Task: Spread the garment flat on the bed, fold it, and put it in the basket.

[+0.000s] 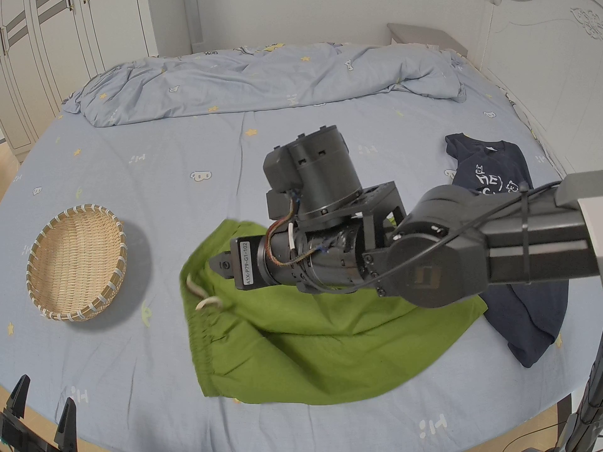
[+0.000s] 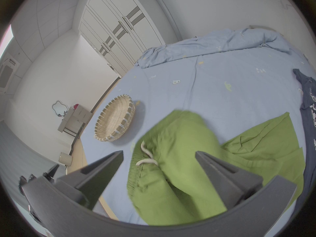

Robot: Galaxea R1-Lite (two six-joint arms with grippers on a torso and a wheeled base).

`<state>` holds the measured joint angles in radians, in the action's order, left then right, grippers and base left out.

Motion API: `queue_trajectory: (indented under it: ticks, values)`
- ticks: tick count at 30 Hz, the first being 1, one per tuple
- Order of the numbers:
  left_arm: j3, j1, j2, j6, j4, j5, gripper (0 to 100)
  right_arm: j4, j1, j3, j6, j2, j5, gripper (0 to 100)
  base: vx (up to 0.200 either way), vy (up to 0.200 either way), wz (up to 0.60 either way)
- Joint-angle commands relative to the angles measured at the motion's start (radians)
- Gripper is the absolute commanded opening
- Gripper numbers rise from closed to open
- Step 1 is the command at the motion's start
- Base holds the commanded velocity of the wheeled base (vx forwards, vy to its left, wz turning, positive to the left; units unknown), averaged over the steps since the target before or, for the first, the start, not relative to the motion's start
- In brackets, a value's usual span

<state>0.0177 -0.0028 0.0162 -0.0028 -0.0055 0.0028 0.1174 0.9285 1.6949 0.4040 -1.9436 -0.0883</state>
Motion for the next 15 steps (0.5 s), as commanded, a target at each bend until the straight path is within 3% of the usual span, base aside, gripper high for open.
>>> queue_trajectory:
  ticks: [1,8,15]
  values:
    - [-0.018,0.000,-0.015,0.000,-0.001,0.000,100,0.002,-0.014,0.003,-0.001,-0.055,-0.002,100,0.000,0.000,0.00]
    - [-0.018,0.000,-0.015,0.003,-0.001,-0.004,100,0.004,-0.091,-0.040,0.009,-0.057,-0.002,100,0.000,0.000,0.00]
    - [-0.018,-0.002,-0.015,0.027,0.001,-0.006,100,0.002,-0.201,-0.187,0.019,0.109,0.010,100,0.000,0.000,0.00]
